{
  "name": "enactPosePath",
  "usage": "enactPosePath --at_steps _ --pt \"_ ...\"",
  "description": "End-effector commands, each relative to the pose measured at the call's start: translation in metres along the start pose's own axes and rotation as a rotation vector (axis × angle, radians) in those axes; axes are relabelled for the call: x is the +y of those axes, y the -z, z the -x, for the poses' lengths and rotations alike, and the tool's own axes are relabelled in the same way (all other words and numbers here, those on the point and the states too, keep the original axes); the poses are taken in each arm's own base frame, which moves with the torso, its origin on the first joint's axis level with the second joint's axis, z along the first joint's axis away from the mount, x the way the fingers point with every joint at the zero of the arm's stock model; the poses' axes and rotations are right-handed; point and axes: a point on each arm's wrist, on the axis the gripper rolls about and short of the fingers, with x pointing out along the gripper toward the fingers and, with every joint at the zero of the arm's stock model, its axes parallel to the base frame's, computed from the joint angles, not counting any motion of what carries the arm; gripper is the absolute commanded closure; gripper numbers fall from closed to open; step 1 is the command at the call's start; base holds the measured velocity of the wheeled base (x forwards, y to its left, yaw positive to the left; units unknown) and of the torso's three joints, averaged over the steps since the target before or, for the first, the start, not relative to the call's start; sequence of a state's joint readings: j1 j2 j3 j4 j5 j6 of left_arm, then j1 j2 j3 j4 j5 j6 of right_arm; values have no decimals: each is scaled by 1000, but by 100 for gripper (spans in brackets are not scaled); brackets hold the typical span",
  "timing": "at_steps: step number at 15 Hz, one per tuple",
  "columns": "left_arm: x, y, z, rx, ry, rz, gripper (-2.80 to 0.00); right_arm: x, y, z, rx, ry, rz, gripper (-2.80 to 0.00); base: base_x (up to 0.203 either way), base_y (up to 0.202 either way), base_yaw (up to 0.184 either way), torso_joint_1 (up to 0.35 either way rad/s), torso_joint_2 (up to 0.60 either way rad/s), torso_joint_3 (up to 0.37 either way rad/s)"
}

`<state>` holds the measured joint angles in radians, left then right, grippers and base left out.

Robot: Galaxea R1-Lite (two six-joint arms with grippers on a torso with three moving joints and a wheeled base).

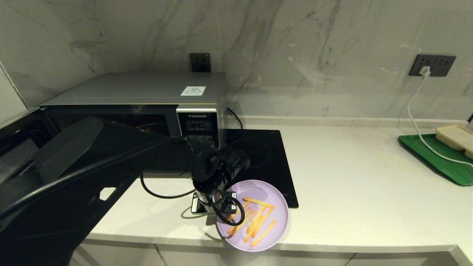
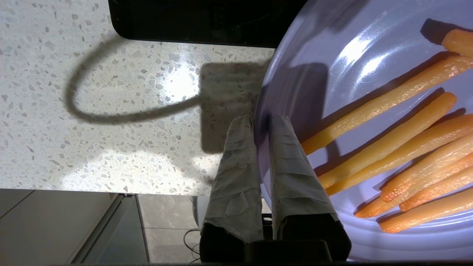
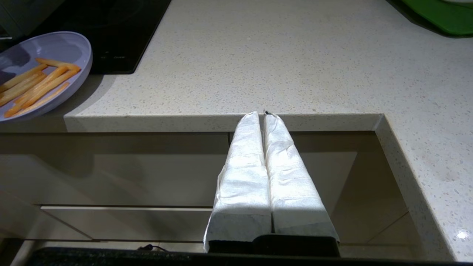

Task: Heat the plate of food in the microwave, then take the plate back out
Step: Put the plate in the microwave oven

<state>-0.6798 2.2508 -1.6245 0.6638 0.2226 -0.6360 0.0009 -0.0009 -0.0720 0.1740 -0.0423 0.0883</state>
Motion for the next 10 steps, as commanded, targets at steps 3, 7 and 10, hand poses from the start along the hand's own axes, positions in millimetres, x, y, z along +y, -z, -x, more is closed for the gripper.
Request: enactPosePath --at_steps 3,7,10 --pt "2 -1 10 -17 11 8 0 0 0 0 3 0 0 0 0 0 0 0 0 0" --pt "1 -1 15 -28 19 7 0 0 0 0 2 0 -1 0 0 0 0 0 0 0" --pt "1 -1 19 -34 25 10 0 0 0 0 3 0 0 0 0 0 0 0 0 0"
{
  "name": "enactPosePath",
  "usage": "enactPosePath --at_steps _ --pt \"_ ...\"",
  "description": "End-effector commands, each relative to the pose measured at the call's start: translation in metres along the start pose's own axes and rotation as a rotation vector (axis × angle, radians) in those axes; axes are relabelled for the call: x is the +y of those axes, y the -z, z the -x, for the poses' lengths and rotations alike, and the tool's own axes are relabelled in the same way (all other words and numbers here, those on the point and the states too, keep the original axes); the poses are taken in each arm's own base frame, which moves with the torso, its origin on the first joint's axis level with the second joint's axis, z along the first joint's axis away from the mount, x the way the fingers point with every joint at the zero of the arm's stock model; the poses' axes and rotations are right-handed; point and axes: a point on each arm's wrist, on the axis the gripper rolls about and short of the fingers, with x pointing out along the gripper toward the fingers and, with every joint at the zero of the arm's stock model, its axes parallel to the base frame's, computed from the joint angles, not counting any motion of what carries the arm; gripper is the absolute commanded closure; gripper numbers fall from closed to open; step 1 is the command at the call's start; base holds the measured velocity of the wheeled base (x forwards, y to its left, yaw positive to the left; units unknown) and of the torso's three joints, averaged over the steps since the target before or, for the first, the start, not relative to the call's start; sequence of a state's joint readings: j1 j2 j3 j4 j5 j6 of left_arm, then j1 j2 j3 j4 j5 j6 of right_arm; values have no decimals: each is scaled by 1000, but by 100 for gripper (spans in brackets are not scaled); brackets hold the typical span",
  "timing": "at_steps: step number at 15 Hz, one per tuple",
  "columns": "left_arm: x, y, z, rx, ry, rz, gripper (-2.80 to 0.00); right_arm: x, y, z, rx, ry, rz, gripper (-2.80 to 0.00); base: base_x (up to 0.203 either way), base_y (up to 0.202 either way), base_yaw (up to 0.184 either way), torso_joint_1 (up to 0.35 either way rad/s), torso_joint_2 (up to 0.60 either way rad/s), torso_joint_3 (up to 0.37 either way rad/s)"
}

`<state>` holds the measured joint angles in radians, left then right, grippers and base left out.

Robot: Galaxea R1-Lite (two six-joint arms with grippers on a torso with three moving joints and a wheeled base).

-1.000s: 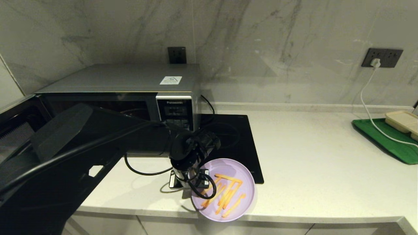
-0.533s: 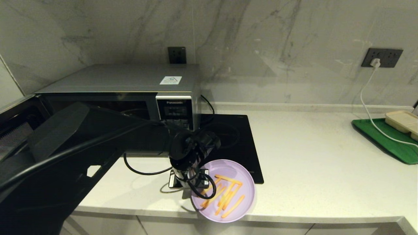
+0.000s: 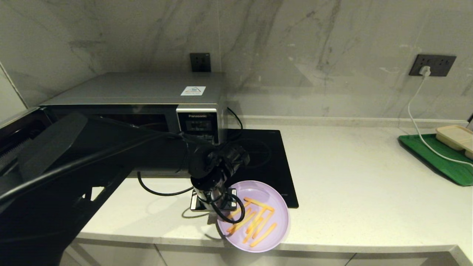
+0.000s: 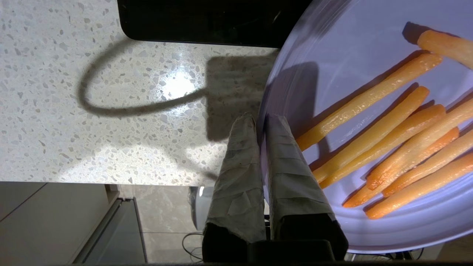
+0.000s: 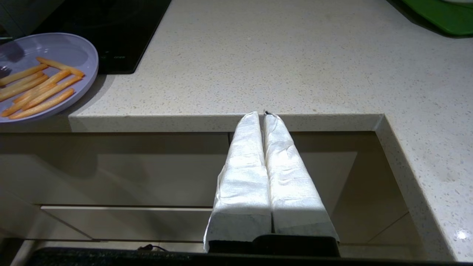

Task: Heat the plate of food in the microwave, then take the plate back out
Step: Put the plate in the microwave oven

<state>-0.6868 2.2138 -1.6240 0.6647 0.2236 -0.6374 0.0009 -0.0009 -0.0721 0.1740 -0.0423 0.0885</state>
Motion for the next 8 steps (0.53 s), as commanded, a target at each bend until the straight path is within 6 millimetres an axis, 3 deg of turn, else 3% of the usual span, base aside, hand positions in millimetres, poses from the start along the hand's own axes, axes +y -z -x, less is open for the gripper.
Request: enactPosePath --at_steps 1,8 --pt "1 0 5 -8 4 16 0 0 0 0 2 0 0 0 0 0 0 0 0 0" --pt "-1 3 14 -17 19 7 0 0 0 0 2 1 0 0 0 0 0 0 0 0"
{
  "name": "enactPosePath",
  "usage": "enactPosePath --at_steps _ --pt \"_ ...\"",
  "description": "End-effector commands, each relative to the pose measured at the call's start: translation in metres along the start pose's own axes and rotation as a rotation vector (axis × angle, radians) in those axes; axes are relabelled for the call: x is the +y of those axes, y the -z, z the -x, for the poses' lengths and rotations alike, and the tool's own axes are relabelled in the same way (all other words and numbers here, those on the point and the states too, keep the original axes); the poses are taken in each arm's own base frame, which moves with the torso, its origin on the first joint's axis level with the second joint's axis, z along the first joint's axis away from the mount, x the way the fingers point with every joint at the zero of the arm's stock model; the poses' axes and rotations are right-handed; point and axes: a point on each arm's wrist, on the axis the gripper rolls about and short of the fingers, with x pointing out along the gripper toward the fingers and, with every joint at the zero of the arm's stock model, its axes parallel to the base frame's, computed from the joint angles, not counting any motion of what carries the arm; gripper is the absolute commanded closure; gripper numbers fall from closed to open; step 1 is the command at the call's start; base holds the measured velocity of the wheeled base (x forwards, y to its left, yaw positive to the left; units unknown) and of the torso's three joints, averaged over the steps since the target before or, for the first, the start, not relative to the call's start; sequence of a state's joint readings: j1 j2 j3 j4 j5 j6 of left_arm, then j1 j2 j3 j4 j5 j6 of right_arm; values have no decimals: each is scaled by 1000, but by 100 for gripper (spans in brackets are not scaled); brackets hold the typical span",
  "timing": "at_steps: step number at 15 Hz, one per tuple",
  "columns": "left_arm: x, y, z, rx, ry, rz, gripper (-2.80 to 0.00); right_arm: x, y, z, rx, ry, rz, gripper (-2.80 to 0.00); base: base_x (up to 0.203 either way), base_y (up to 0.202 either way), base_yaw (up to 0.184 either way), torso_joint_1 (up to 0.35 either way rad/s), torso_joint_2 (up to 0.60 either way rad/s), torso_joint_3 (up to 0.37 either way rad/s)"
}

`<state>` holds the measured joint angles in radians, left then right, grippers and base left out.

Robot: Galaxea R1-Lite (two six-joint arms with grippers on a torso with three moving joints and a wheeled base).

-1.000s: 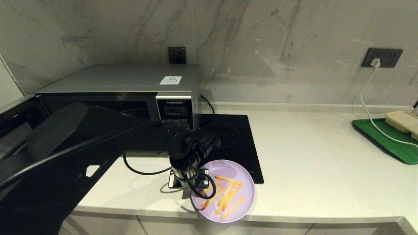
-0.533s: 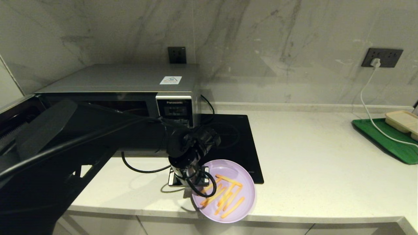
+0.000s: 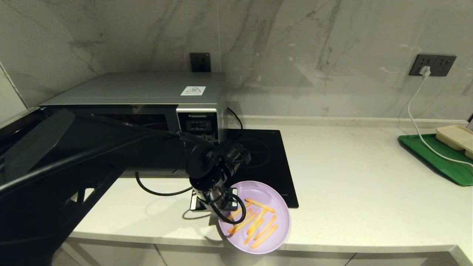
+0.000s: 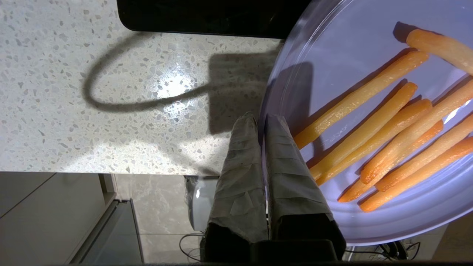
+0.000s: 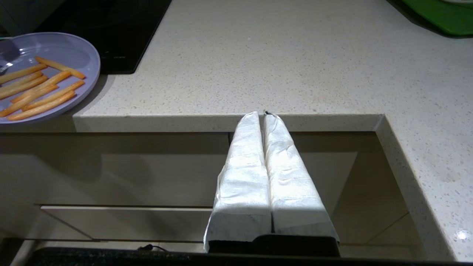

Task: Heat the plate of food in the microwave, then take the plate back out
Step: Put the plate in the microwave oven

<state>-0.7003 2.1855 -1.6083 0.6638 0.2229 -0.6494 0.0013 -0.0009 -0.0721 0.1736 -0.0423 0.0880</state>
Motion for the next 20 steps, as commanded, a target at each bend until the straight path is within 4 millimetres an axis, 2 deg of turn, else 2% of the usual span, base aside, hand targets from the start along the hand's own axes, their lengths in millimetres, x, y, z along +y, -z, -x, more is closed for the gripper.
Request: enactPosePath --at_steps 1,12,20 --pt "-1 -1 5 -10 10 7 0 0 0 0 3 1 0 0 0 0 0 0 0 0" --pt "-3 -5 7 42 152 85 0 0 0 0 2 2 -1 0 0 0 0 0 0 0" --pt "9 -13 24 64 245 141 0 0 0 0 2 1 -1 0 0 0 0 0 0 0"
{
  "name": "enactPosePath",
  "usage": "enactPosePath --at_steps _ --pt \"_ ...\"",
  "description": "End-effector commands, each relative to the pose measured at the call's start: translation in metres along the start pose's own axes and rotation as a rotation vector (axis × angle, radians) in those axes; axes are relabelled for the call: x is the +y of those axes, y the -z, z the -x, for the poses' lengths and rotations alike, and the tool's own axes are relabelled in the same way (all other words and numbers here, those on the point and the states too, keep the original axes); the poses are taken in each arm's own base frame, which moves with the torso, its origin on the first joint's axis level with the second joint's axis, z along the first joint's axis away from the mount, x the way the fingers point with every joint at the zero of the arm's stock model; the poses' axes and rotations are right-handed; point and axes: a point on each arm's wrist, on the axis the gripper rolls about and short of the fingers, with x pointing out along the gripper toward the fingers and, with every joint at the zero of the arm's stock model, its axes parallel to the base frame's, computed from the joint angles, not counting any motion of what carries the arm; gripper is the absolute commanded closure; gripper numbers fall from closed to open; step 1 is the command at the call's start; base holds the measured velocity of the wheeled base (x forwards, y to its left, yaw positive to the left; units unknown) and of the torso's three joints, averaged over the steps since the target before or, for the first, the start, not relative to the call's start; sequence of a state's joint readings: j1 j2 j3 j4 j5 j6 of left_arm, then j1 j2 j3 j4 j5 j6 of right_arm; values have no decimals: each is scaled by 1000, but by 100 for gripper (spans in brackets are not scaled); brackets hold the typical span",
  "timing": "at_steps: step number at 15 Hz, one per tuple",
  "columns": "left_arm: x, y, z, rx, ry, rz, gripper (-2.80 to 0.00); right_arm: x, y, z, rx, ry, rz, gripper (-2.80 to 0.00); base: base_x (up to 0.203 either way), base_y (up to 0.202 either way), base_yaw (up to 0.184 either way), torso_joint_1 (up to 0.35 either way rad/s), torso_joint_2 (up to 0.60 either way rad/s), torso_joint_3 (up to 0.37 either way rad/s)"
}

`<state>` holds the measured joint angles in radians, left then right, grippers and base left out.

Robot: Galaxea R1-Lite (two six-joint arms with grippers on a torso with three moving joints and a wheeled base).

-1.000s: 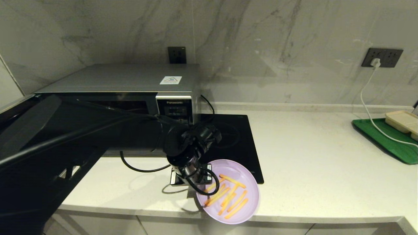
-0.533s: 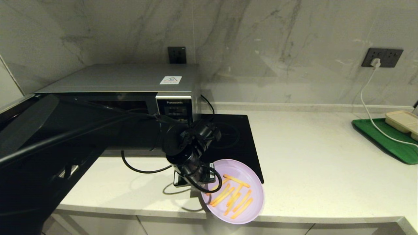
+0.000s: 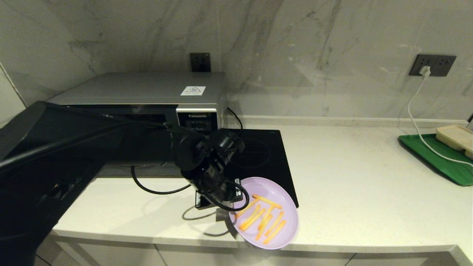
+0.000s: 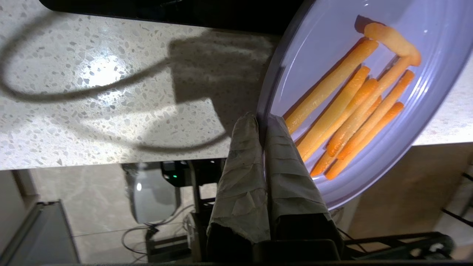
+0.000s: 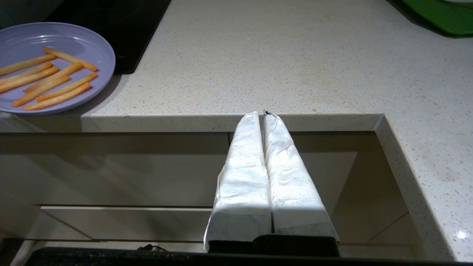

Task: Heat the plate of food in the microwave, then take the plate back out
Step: Put the plate in the microwave oven

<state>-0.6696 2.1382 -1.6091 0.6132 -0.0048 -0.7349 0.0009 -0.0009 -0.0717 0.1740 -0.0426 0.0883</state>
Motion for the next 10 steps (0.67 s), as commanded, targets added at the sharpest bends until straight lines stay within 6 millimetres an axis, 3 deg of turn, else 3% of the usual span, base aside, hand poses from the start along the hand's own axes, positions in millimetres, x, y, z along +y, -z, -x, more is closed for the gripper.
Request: enactPosePath --at_steps 1,10 --pt "2 -2 9 0 25 27 0 0 0 0 1 0 -1 0 0 0 0 0 0 0" --pt "13 12 25 46 56 39 0 0 0 0 1 0 -1 0 0 0 0 0 0 0"
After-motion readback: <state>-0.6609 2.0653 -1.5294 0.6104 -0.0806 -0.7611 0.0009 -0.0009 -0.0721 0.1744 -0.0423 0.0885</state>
